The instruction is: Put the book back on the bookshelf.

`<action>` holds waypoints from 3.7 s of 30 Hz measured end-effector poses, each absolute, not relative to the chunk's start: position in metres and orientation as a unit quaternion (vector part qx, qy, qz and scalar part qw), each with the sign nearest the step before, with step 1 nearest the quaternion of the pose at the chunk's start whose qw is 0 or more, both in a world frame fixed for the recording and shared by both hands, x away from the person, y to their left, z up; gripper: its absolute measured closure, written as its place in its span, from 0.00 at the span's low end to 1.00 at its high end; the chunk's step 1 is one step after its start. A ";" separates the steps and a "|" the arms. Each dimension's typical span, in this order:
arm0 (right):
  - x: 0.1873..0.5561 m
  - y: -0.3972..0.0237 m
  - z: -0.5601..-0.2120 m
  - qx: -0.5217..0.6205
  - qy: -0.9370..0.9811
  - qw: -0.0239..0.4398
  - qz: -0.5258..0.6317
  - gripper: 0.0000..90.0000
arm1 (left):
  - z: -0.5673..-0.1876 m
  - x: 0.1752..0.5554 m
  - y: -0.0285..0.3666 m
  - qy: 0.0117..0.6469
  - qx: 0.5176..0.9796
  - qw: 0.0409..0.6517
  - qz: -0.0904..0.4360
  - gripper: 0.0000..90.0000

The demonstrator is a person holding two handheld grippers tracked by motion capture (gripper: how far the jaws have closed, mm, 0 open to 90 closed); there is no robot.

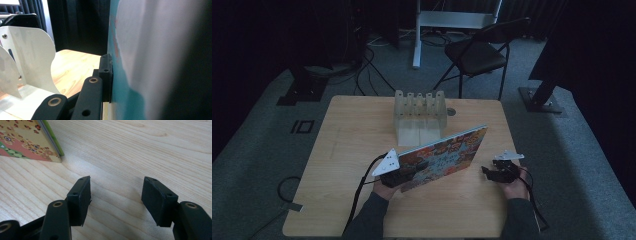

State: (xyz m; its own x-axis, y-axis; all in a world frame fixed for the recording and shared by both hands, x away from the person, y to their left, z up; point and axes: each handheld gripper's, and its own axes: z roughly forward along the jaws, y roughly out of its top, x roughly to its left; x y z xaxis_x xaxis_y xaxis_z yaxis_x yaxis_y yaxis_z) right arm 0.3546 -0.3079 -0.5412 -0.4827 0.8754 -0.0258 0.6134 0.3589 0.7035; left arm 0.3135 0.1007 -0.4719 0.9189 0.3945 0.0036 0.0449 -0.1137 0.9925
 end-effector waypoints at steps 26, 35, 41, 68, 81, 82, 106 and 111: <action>0.354 -0.312 -0.545 0.474 0.788 0.198 0.339 0.37 | -0.483 0.313 0.098 0.153 0.735 0.648 0.129 0.86; 0.352 -0.312 -0.548 0.471 0.786 0.200 0.347 0.33 | -0.483 0.308 0.096 0.150 0.735 0.642 0.155 0.89; 0.350 -0.312 -0.549 0.467 0.785 0.204 0.353 0.32 | -0.483 0.307 0.095 0.153 0.734 0.643 0.155 0.89; 0.350 -0.311 -0.549 0.470 0.783 0.205 0.352 0.32 | -0.471 0.302 0.089 0.167 0.737 0.635 0.162 0.90; 0.350 -0.311 -0.549 0.471 0.783 0.205 0.351 0.31 | -0.464 0.301 0.092 0.166 0.741 0.632 0.156 0.90; 0.350 -0.311 -0.549 0.471 0.783 0.205 0.352 0.31 | -0.464 0.300 0.092 0.166 0.741 0.632 0.157 0.90; 0.350 -0.311 -0.549 0.470 0.783 0.205 0.352 0.32 | -0.458 0.298 0.105 0.185 0.735 0.629 0.175 0.90; 0.350 -0.311 -0.549 0.470 0.783 0.205 0.351 0.32 | -0.457 0.297 0.109 0.191 0.731 0.630 0.178 0.90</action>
State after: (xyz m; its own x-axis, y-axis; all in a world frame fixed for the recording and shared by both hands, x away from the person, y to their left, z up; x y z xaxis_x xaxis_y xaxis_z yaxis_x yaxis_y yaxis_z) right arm 0.3498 -0.3113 -0.5492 -0.4738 0.8806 0.0093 0.5923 0.3109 0.7433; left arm 0.2974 0.1090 -0.4573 0.8640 0.5031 0.0203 0.0544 -0.1334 0.9896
